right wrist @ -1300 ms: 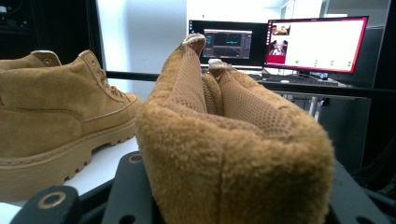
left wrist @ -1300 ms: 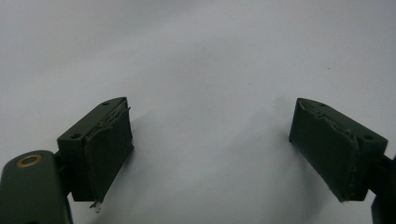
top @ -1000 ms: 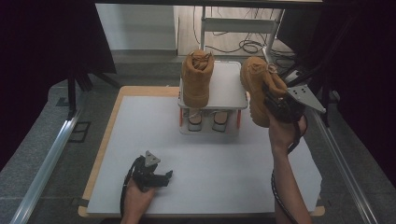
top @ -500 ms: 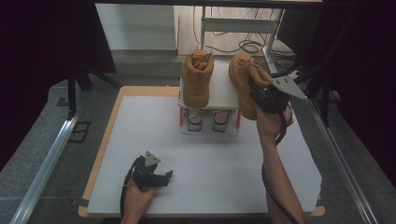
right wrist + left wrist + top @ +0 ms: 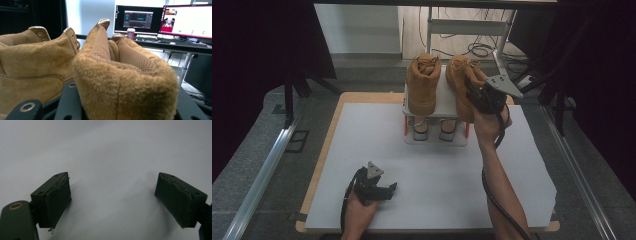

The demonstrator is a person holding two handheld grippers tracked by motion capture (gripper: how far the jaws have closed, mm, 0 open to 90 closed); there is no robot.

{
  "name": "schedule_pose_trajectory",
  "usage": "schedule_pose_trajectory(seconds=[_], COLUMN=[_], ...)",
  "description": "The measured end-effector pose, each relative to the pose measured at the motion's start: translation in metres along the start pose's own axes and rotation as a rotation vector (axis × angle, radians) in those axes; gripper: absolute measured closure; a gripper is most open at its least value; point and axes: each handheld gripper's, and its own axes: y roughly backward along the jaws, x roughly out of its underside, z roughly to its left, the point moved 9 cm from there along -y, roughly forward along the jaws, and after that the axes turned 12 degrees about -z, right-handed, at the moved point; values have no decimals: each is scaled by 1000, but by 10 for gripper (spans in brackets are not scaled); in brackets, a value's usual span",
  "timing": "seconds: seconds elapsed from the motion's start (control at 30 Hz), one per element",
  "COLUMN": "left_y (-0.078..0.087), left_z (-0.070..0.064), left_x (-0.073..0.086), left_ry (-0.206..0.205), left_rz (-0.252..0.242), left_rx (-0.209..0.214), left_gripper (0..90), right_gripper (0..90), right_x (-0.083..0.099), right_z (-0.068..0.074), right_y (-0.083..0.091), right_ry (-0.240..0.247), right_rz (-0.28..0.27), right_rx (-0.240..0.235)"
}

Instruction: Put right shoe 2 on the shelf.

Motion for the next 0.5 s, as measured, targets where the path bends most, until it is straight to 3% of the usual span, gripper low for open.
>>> schedule_pose_trajectory(seconds=[0.5], left_y=[0], left_z=[0], left_x=[0], left_ry=[2], left_rz=[0], left_rx=[0], left_gripper=[132], right_gripper=[563], right_x=[12], right_z=[13], right_y=[-26], right_ry=[10], right_rz=[30], right_rx=[-4])
